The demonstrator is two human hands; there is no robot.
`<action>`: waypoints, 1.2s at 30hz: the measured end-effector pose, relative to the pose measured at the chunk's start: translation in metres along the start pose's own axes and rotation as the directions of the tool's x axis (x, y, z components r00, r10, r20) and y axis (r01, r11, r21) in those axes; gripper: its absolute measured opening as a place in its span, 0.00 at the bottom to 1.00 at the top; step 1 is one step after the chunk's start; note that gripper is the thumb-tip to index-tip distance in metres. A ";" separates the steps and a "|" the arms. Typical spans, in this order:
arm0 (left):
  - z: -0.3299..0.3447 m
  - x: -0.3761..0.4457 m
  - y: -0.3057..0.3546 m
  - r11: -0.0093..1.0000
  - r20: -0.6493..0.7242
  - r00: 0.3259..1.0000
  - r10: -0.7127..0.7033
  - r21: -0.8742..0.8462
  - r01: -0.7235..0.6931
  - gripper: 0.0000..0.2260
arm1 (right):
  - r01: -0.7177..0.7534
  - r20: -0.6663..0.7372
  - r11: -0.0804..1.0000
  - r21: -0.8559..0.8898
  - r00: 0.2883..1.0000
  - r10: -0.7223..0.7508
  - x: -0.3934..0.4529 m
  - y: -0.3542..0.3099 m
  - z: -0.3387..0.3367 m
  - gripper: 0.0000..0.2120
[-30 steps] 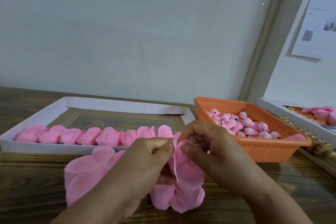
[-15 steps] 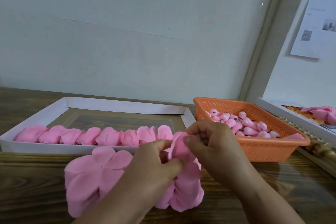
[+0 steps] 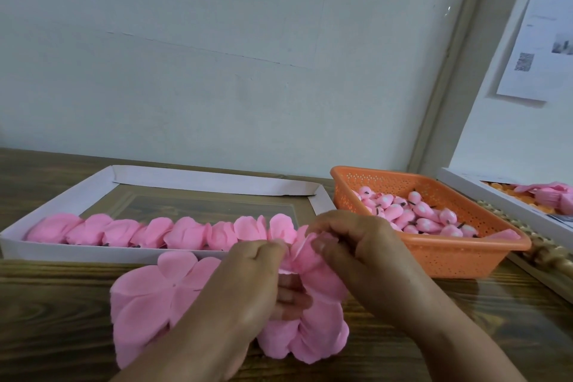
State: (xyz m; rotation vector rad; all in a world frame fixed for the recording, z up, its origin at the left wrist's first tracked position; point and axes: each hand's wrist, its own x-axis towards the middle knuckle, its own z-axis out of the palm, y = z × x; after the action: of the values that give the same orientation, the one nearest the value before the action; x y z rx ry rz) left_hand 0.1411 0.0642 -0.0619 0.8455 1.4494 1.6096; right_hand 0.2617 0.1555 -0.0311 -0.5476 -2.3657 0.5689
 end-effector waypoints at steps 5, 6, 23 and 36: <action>0.002 0.003 0.000 0.979 -0.059 0.989 0.138 0.157 -0.128 0.17 | -0.084 -0.176 0.986 0.142 0.978 0.108 0.002 0.002 -0.001 0.11; 0.003 0.003 -0.001 0.981 -0.056 0.989 0.140 0.147 -0.130 0.18 | -0.082 -0.192 0.984 0.157 0.975 0.112 0.002 0.002 -0.001 0.11; 0.002 0.006 -0.011 0.984 -0.203 0.967 0.154 -0.056 -0.168 0.08 | -0.076 -0.236 0.952 0.297 0.960 0.150 0.002 -0.004 0.005 0.11; 0.006 0.001 -0.006 0.931 -0.248 0.897 0.365 0.097 -0.352 0.15 | 0.059 -0.124 0.997 0.053 0.991 -0.052 -0.001 -0.011 0.005 0.14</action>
State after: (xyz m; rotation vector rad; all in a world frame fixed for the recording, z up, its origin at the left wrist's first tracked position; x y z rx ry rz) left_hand 0.1470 0.0680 -0.0669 1.0039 1.5887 2.0324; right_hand 0.2565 0.1449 -0.0298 -0.4759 -2.2354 0.5592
